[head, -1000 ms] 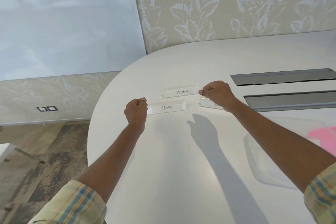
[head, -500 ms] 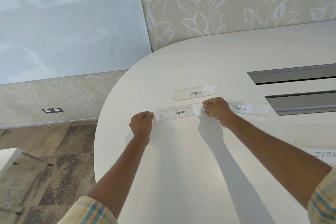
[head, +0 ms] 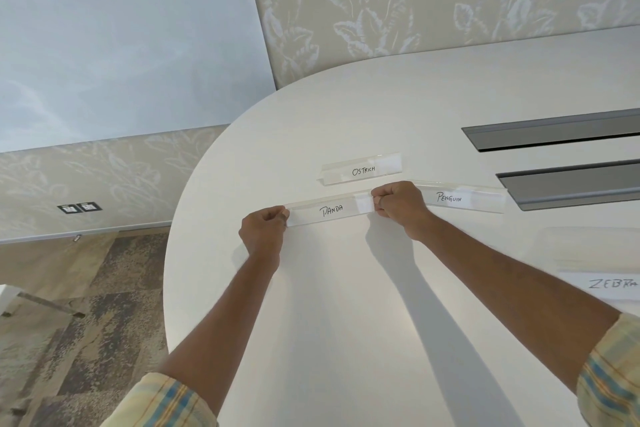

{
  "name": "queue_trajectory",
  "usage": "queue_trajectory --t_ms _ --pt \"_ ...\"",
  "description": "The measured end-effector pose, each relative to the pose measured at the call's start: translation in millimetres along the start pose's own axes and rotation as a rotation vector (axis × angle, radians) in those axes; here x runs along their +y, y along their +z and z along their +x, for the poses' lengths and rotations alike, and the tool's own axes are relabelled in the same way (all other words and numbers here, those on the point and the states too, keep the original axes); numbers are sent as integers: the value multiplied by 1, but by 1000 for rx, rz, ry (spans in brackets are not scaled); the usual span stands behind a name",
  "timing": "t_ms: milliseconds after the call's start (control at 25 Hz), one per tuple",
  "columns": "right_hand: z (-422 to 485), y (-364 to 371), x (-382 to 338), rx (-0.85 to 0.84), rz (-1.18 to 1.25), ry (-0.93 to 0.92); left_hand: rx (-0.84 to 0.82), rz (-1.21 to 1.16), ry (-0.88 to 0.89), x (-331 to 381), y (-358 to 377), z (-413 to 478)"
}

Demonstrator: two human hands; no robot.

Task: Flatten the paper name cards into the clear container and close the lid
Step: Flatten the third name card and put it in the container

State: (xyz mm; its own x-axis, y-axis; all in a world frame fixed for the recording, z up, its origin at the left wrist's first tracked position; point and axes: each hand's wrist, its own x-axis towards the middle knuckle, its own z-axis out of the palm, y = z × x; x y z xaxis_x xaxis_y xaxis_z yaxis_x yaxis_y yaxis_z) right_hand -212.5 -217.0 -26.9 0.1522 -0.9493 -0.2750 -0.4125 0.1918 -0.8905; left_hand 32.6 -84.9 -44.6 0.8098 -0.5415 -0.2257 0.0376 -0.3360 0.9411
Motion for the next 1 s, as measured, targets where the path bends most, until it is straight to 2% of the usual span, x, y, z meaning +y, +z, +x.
queue_trajectory --t_ms 560,1000 --pt "-25 -27 -8 3 -26 -42 -26 -79 -3 17 -7 -33" --pt "-70 -102 -36 95 -19 -129 -152 -201 41 57 0 -84"
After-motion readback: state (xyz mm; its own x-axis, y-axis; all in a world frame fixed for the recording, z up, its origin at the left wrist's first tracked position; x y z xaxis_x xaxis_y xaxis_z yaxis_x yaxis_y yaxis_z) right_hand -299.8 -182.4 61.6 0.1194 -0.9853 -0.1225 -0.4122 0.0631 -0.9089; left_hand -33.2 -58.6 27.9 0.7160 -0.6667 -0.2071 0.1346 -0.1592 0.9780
